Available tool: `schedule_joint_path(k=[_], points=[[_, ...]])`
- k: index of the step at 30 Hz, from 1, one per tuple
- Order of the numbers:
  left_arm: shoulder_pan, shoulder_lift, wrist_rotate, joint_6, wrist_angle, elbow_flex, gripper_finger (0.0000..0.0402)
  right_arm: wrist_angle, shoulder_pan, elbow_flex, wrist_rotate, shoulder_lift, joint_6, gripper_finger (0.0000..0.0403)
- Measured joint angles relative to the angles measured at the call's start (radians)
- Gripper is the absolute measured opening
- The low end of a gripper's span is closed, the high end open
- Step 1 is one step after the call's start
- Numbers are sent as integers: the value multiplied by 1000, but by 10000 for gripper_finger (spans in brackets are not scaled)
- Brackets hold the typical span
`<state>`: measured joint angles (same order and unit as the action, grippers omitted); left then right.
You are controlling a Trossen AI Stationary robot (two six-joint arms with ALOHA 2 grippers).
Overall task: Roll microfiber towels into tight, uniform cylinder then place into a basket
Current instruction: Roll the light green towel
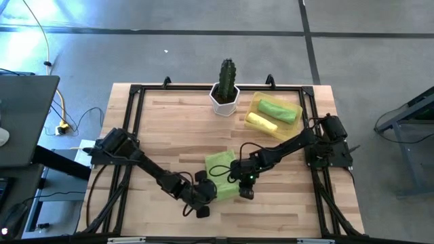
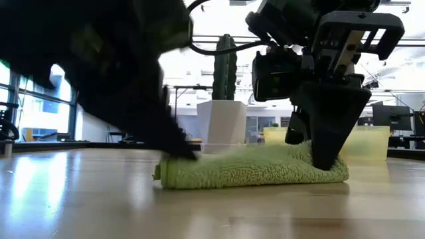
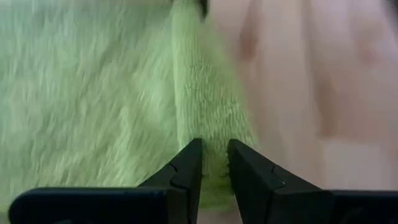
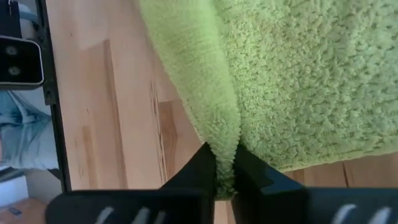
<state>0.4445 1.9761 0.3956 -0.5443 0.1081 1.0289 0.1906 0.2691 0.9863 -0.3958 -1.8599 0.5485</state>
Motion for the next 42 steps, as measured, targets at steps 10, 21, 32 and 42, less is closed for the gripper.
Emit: schedule_joint_path(k=[10, 21, 32, 42], points=[[-14, 27, -40, 3, 10, -1, 44, 135, 0, 0, -7, 90, -115, 108], [-21, 27, -57, -1, 3, 0, 25, 67, 263, 0, 513, 239, -555, 124], [-22, 27, -63, -2, 8, -1, 26, -12, 325, 0, 708, 79, -525, 194], [-22, 28, -64, -6, 12, -2, 28, -11, 304, 2, 711, -4, -548, 224]])
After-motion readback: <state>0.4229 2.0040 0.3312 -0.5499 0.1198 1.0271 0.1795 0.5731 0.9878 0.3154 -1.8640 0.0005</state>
